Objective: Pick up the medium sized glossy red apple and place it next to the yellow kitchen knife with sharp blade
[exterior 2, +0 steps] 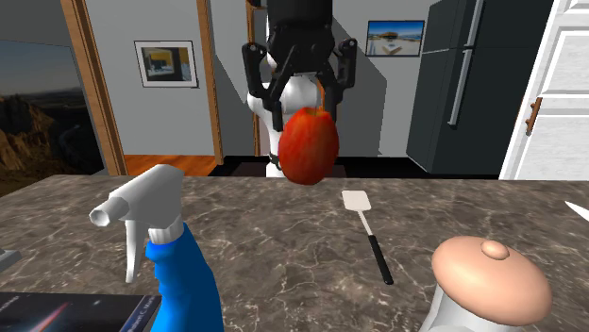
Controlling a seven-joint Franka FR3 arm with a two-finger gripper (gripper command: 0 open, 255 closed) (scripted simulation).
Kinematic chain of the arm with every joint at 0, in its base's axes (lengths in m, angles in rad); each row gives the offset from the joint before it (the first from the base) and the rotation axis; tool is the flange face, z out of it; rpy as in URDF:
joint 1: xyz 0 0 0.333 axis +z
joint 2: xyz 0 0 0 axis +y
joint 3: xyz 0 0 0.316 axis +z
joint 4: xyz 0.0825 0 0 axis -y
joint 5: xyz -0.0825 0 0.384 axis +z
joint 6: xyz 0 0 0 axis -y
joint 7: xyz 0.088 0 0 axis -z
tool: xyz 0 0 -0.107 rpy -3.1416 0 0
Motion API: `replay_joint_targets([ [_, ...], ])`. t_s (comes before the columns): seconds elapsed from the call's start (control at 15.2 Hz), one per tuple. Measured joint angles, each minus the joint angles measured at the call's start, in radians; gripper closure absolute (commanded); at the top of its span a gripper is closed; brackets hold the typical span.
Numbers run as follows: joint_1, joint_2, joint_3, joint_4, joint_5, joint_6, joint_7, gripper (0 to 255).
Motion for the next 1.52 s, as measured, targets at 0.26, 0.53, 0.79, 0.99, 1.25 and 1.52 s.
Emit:
replay_joint_targets([
  [0.26, 0.044, -0.061, 0.041, -0.093, 0.002, 0.038, 0.082, 255],
  [0.53, 0.09, -0.11, 0.09, -0.173, 0.009, 0.074, 0.171, 255],
  [0.79, 0.131, -0.146, 0.137, -0.235, 0.018, 0.106, 0.255, 255],
  [0.99, 0.163, -0.157, 0.174, -0.267, 0.024, 0.132, 0.319, 255],
  [1.25, 0.207, -0.156, 0.228, -0.278, 0.031, 0.152, 0.414, 255],
  [1.52, 0.251, -0.148, 0.282, -0.285, 0.033, 0.174, 0.509, 255],
])
